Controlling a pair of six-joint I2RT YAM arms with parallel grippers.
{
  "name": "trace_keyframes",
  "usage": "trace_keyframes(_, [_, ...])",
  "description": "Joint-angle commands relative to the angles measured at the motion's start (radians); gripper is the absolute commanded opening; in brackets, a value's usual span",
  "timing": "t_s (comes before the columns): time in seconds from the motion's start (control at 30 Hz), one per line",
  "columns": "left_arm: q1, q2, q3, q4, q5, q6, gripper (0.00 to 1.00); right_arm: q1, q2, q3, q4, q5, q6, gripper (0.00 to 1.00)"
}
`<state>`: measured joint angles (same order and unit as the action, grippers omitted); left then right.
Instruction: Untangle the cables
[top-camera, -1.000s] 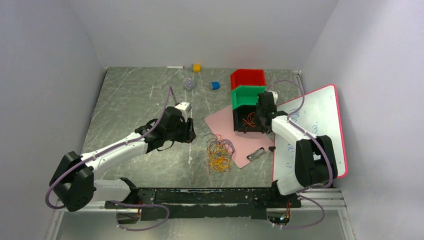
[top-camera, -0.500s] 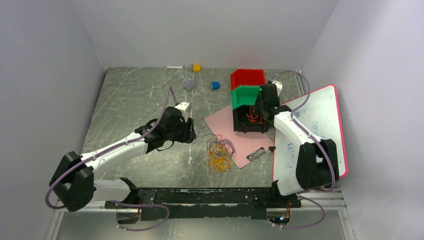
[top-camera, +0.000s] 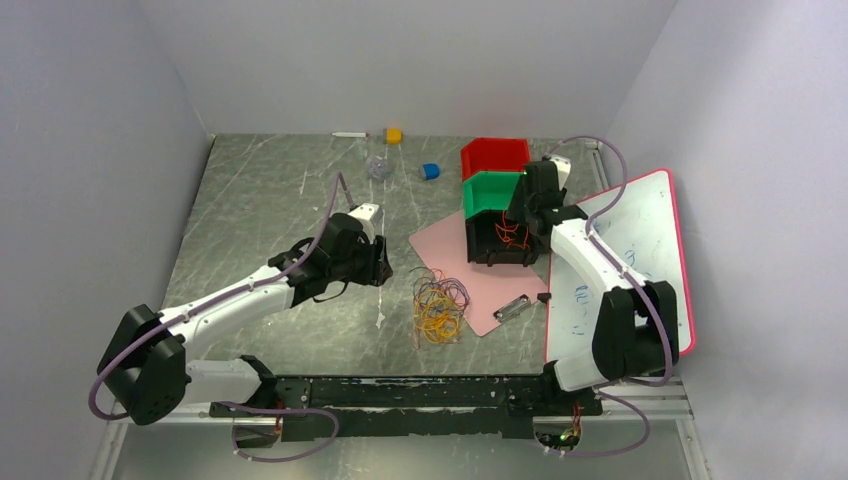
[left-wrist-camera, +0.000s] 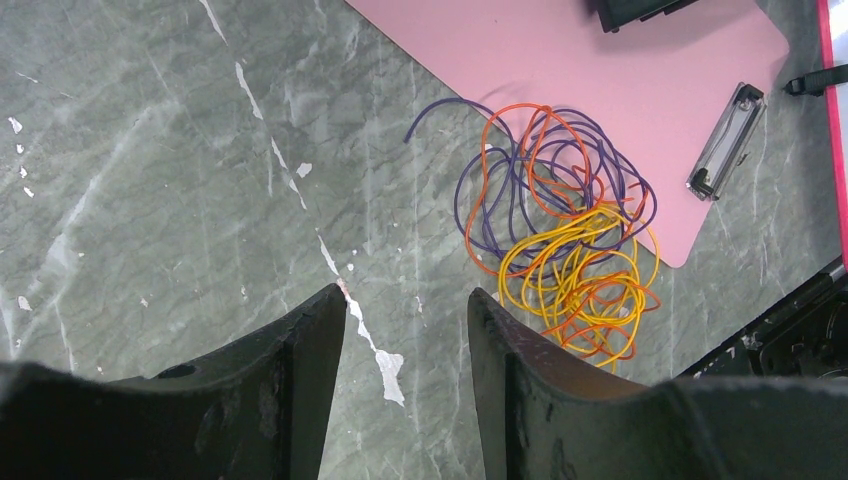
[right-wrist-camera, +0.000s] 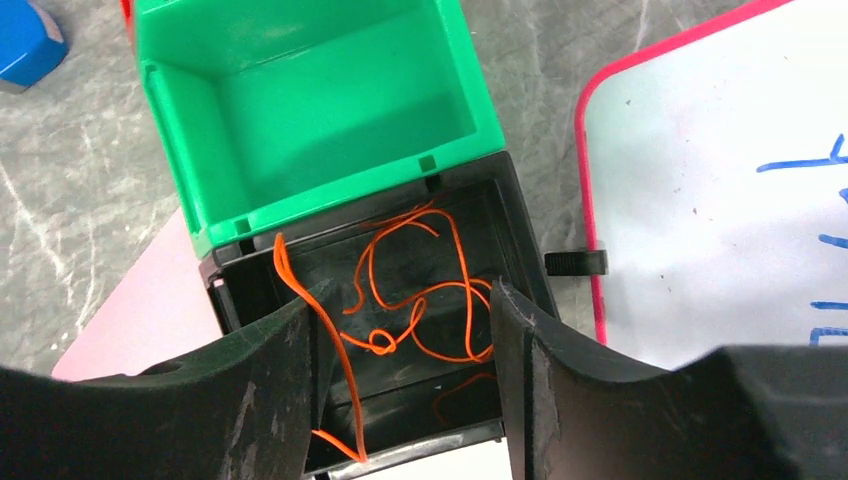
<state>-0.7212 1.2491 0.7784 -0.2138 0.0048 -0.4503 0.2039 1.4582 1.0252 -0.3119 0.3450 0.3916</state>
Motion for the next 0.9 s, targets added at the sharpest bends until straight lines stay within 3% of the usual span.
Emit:
trace_keyframes(0.0, [0.005, -0.020, -0.011, 0.006, 0.017, 0.001, 0.53, -0.013, -0.073, -0.002, 0.020, -0.087, -0.023, 0.57])
trace_keyframes(0.13, [0.005, -0.018, -0.016, 0.006, 0.015, -0.001, 0.53, -0.017, -0.110, -0.013, -0.020, -0.146, -0.020, 0.47])
trace_keyframes(0.33, [0.005, -0.010, -0.015, 0.009, 0.028, -0.003, 0.53, -0.077, -0.087, -0.017, -0.058, -0.332, -0.004, 0.60])
trace_keyframes(0.5, [0.006, -0.007, -0.013, 0.003, 0.023, -0.001, 0.53, -0.101, -0.043, -0.011, -0.075, -0.362, -0.014, 0.65])
trace_keyframes(0.6, [0.005, -0.005, -0.016, 0.006, 0.026, -0.002, 0.53, -0.117, -0.030, -0.016, -0.051, -0.453, -0.023, 0.65])
trace_keyframes(0.73, [0.005, 0.001, -0.018, 0.008, 0.029, -0.007, 0.52, -0.143, -0.022, -0.062, 0.008, -0.574, -0.016, 0.59])
trace_keyframes(0.87, [0.006, 0.004, -0.021, 0.011, 0.034, -0.008, 0.52, -0.156, -0.013, -0.079, 0.039, -0.627, -0.009, 0.66])
